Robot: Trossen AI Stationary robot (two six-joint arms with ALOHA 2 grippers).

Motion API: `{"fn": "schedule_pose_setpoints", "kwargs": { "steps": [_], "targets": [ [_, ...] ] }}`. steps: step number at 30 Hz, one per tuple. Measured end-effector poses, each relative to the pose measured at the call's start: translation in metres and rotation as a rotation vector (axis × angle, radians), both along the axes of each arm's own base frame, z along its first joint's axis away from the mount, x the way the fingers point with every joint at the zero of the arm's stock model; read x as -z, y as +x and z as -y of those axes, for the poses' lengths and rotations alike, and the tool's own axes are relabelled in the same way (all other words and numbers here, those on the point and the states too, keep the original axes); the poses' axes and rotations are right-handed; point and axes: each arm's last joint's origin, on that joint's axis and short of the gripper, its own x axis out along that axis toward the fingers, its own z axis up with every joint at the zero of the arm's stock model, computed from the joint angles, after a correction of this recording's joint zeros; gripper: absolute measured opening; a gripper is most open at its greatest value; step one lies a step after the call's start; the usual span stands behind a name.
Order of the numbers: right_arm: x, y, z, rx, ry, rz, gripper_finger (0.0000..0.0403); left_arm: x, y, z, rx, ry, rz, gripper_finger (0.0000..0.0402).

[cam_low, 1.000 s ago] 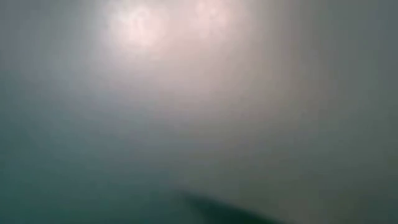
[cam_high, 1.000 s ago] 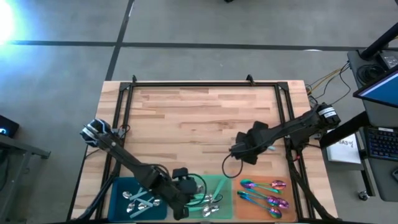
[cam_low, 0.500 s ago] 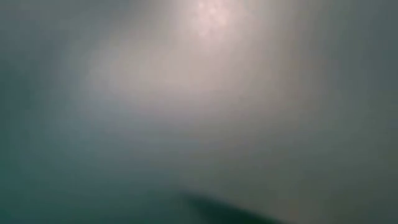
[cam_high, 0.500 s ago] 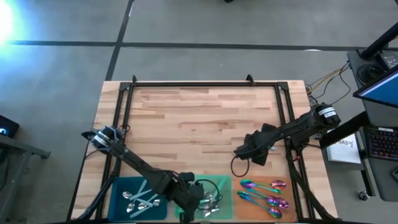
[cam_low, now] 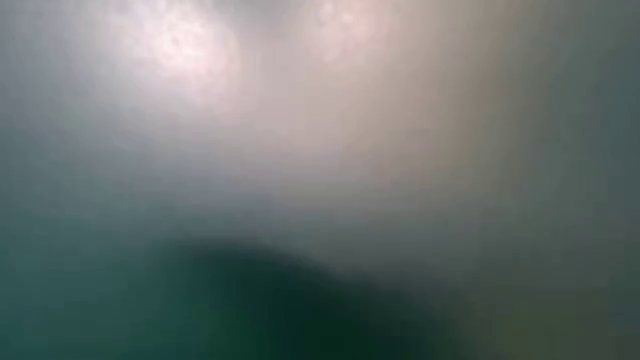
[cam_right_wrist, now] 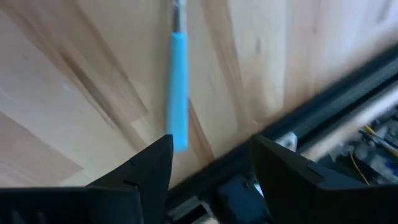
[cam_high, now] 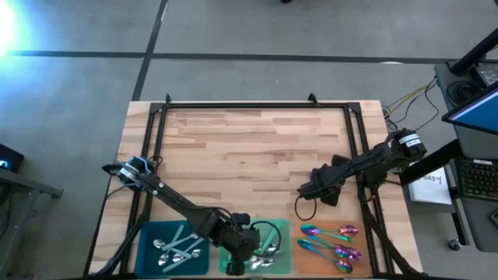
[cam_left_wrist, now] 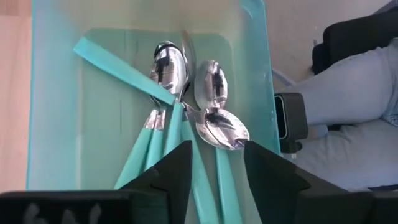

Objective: Sort silverware by color (type)
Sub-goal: Put the light blue spoon into the blue bin

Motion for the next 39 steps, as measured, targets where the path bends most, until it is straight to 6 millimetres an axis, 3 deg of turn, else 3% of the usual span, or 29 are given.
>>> {"fn": "schedule_pose_setpoints", "kwargs": {
  "steps": [15,31,34,39],
  "targets": [
    [0.003,0.0,0.007,-0.036,0.079,0.184,0.0205,0.002,0.002,-0.008,-0.016,0.024,-0.023,0.0125],
    [0.031,-0.008,0.035,0.0,0.148,0.246,0.02,0.002,0.003,-0.012,-0.019,0.057,-0.015,0.0125],
    [0.032,-0.008,0.037,-0.002,0.18,0.255,0.0172,0.003,0.003,-0.012,-0.021,0.06,-0.015,0.0125],
    [0.033,-0.006,0.036,-0.015,0.217,0.269,0.007,0.003,0.003,-0.013,-0.038,0.086,-0.005,0.0125]
  ]
}}
